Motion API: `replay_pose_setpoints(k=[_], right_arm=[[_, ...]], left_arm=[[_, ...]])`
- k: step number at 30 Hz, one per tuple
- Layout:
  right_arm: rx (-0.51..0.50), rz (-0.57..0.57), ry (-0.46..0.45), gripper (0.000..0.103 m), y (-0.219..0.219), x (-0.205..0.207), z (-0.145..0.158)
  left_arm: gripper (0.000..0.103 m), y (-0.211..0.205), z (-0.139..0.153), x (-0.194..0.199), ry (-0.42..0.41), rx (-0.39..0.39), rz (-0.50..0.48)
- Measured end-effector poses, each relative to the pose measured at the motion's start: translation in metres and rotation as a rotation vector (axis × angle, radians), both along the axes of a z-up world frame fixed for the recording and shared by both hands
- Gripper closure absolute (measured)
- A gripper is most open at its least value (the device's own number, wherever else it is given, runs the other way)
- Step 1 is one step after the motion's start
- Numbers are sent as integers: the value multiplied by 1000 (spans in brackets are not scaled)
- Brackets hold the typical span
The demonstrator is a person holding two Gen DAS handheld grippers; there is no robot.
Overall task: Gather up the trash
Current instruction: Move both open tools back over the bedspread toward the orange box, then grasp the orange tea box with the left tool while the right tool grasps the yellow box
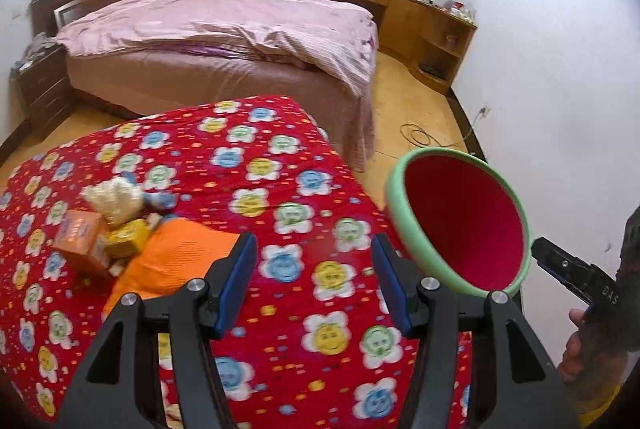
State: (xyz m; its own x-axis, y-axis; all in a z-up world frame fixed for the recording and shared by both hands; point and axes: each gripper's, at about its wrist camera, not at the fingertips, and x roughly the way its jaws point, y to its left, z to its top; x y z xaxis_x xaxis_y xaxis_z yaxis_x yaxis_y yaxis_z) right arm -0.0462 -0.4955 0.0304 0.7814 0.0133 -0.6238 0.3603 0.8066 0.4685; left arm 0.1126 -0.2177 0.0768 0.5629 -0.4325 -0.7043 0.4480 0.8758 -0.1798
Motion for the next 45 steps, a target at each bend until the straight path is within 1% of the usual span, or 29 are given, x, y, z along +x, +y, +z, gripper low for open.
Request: replay_pose_setpoints(k=[9,13,17,20,22,27,31,36,40,41,42,45], right_arm=[[5,-3,6,15,19,2,-2],[13,-14,15,15,27,5,-5],[16,-27,31,15,31,8,-8],[15,-35,43,15,33,11,-11],[11,-40,53,15,35,12,-12],[2,-41,76,15,39,16,-16],[-2,-42,90,15,40,18,-19],[-11,-38,102,15,42,20,-22],[-15,-32,110,15,44,22,-23],[-16,-30,111,15,45,23,-23],[-18,-29,112,15,45,23,-23],[-22,-24,111,15,48,24,-21]], left_arm=[[44,59,1,18,-10,10,101],[44,87,-1,32,-16,49,165],[44,111,-4,44,-25,83,204],[44,123,-12,55,-1,112,219],[41,128,-17,60,6,125,236],[40,139,-35,74,47,144,260],[40,143,-45,80,53,170,279],[40,147,-56,87,80,146,278],[40,151,-59,88,77,122,282],[42,152,-59,88,76,117,283],[48,153,-59,88,77,104,281],[50,158,-57,86,82,73,287]])
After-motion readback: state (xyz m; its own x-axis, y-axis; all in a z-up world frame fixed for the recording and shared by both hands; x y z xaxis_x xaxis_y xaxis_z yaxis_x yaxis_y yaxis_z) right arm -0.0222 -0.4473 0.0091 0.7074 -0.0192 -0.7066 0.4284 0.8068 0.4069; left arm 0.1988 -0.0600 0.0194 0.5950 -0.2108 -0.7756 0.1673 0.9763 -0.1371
